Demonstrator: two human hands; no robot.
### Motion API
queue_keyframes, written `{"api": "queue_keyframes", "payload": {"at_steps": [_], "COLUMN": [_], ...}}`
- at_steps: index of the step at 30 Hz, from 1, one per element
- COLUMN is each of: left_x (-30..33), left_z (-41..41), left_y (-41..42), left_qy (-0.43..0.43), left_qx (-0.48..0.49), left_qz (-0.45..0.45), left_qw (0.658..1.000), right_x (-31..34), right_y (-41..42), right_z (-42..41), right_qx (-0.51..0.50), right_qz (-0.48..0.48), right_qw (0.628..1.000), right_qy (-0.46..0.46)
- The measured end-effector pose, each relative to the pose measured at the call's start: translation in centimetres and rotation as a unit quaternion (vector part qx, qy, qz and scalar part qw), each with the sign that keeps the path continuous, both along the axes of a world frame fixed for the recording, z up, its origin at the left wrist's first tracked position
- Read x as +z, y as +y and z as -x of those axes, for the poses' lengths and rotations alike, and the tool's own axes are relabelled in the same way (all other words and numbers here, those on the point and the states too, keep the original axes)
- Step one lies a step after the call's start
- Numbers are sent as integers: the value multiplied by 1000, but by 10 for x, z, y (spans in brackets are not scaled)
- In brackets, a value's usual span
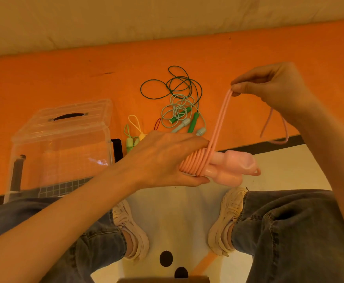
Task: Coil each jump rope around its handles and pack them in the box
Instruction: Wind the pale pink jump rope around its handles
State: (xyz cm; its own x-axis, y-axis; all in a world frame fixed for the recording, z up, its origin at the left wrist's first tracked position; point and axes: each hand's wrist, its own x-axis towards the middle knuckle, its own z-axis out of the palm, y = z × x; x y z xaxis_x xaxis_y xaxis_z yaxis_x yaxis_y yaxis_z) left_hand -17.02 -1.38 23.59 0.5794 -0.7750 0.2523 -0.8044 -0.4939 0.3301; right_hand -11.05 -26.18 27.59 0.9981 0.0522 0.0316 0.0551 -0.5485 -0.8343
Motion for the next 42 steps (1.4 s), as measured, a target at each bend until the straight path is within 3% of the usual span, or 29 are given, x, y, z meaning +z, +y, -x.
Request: {"api": "queue_keyframes", "payload": {"at_steps": [4,9,13,17,24,31,36,42], "left_x": [5,2,1,4,11,12,7,5], "left_z": [3,4,4,2,-3,-2,-7,-12], "left_y": [-3,-3,-2,1,2,-1,-1,-1], "left_qy": [34,14,60,115,125,252,274,281], "left_qx": [43,-12,4,50,156,248,286,309], "left_qz": [51,47,78,138,241,347,355,353], "left_qw": [997,999,995,982,950,869,847,838], "right_x": [-5,-6,-4,-2,-2,0,4,4], "right_y": [-3,1,-1,-3,-11,-4,-2,-1], "right_z": [-4,-3,-2,1,4,9,13,13], "right_qx": [-8,4,-6,-13,-9,85,189,254], "right_qz": [7,8,6,23,64,95,83,63], "right_qw": [1000,1000,999,999,995,976,943,921], "right_qy": [17,24,31,38,82,177,262,288]}}
